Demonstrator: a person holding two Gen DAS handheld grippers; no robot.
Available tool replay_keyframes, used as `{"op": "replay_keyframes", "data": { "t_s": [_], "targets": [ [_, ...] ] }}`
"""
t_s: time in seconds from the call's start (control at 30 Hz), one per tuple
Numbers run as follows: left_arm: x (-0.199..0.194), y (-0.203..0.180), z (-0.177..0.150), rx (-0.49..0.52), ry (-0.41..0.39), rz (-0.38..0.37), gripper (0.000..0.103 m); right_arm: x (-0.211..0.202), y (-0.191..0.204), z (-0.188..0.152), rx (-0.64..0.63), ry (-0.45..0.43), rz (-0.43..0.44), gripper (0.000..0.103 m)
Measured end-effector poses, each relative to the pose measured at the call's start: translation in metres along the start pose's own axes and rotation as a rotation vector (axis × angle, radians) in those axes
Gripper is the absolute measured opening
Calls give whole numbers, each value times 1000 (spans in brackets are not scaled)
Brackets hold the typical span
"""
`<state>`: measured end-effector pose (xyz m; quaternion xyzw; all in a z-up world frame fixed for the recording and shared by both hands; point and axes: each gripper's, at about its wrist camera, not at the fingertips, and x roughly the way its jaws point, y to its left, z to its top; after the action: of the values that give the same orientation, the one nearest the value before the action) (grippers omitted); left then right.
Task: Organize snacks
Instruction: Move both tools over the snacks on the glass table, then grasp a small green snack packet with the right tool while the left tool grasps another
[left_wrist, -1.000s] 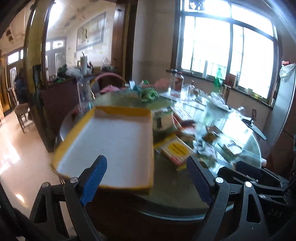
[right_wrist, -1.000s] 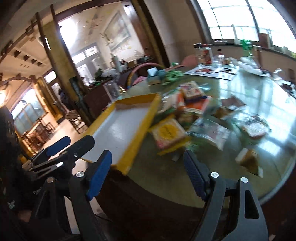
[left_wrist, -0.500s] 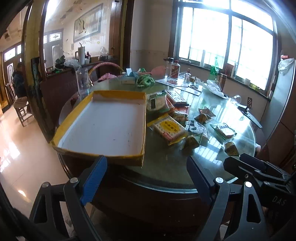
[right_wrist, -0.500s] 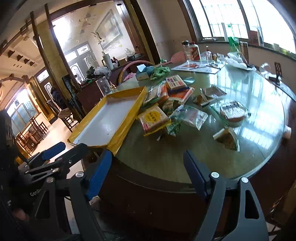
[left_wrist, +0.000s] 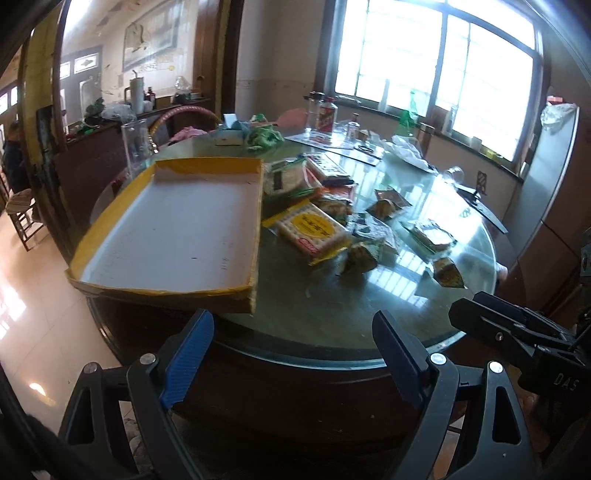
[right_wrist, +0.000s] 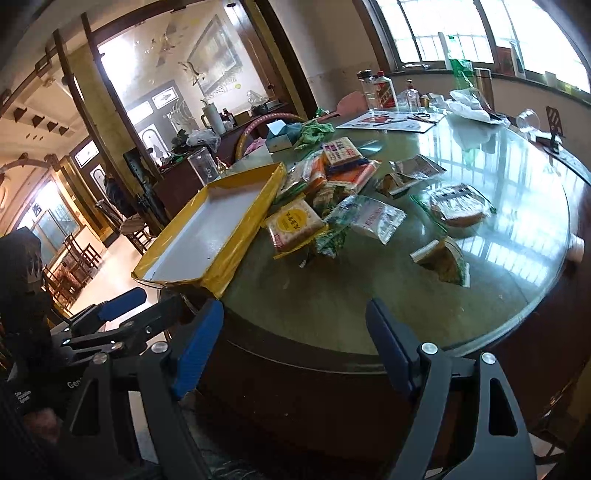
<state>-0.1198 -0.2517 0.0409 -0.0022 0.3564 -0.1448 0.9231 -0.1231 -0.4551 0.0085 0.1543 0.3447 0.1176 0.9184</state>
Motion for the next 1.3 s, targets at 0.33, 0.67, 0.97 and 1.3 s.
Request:
{"op": "replay_keyframes", "data": {
  "t_s": [0.33, 0.67, 0.97, 1.3],
  "targets": [
    [9, -26, -1, 77, 5, -26, 88, -11, -48, -5, 94, 3, -41, 72],
    [58, -38, 21, 108, 56, -89, 87, 24, -95, 30, 56, 53, -132, 65],
    [102, -59, 44, 205, 104, -153, 80, 68, -116, 41, 37, 125, -146, 58],
    [135, -60, 53, 224, 173, -243, 28, 73, -125, 44, 95, 123, -130, 55]
  ]
}}
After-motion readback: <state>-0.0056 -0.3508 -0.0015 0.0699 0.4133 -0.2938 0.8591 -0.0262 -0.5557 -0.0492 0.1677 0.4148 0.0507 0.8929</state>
